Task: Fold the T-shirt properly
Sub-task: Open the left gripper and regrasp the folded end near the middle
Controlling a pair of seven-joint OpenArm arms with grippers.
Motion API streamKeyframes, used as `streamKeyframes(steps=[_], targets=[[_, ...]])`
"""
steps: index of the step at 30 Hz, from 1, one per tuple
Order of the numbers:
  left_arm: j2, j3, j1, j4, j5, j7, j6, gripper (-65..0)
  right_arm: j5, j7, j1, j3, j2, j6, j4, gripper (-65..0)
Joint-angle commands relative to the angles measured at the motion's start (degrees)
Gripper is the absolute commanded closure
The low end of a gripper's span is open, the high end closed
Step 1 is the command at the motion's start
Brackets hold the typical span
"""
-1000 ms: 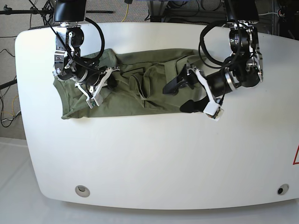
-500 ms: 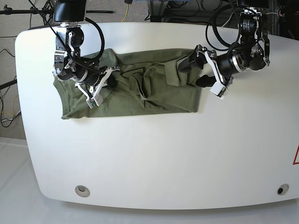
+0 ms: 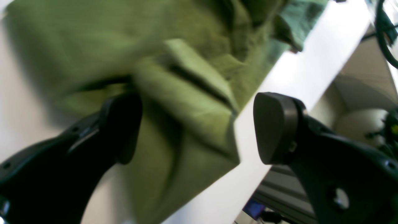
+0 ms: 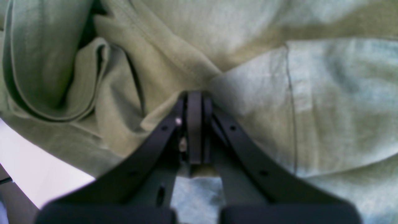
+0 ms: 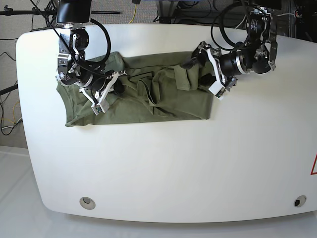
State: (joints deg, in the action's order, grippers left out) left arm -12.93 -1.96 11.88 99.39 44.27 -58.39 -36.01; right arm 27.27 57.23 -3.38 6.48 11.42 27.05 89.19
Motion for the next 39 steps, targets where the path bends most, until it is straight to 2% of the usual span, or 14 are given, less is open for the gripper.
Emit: streamKeyframes(steps=[1, 6, 15, 17, 19, 21, 24, 25, 28, 31, 39], targets=[[0.8, -1.1, -1.4, -0.7, 0.7, 1.6, -0.2, -51.9, -0.9, 1.1, 0.2, 0.1, 0.5, -0.1, 0.4, -0.3], [2.0, -2.7, -2.3, -3.5, 0.6, 2.2, -0.1, -51.9, -0.9, 1.1, 0.2, 0.1, 0.5, -0.1, 0.4, -0.3], [2.0, -2.7, -2.3, -3.8, 0.7, 2.3, -0.4, -51.5, -0.9, 1.1, 0.2, 0.1, 0.5, -0.1, 0.4, -0.3], [2.0, -2.4, -2.3, -3.8, 0.7, 2.4, -0.4, -49.0, -0.9, 1.1, 0.2, 0.1, 0.5, -0.1, 0.4, -0.3], [2.0, -2.4, -2.3, -3.8, 0.8, 3.1, -0.4, -41.8, -0.9, 1.1, 0.2, 0.1, 0.5, -0.1, 0.4, -0.3], [1.9, -2.4, -2.3, -3.8, 0.8, 4.1, -0.4, -29.1, -0.9, 1.1, 0.2, 0.1, 0.5, -0.1, 0.4, -0.3], [1.9, -2.4, -2.3, -4.0, 0.7, 4.8, -0.2, -3.6, -0.9, 1.1, 0.2, 0.1, 0.5, -0.1, 0.4, -0.3], [1.9, -2.4, -2.3, -4.1, 0.6, 4.7, -0.2, 0.0, -0.9, 1.1, 0.2, 0.1, 0.5, -0.1, 0.4, -0.3], [1.9, -2.6, -2.3, -4.1, 0.6, 4.7, -0.2, 0.0, -0.9, 1.1, 0.2, 0.1, 0.5, -0.1, 0.4, -0.3], [1.9, -2.6, -2.3, -4.0, 0.6, 4.7, -0.2, -4.5, -0.9, 1.1, 0.1, 0.1, 0.5, -0.1, 0.4, -0.3], [2.2, -2.7, -2.4, -3.8, 0.9, 4.8, -0.3, -4.8, -0.9, 1.1, 0.1, 0.1, 0.5, -0.1, 0.4, -0.3]])
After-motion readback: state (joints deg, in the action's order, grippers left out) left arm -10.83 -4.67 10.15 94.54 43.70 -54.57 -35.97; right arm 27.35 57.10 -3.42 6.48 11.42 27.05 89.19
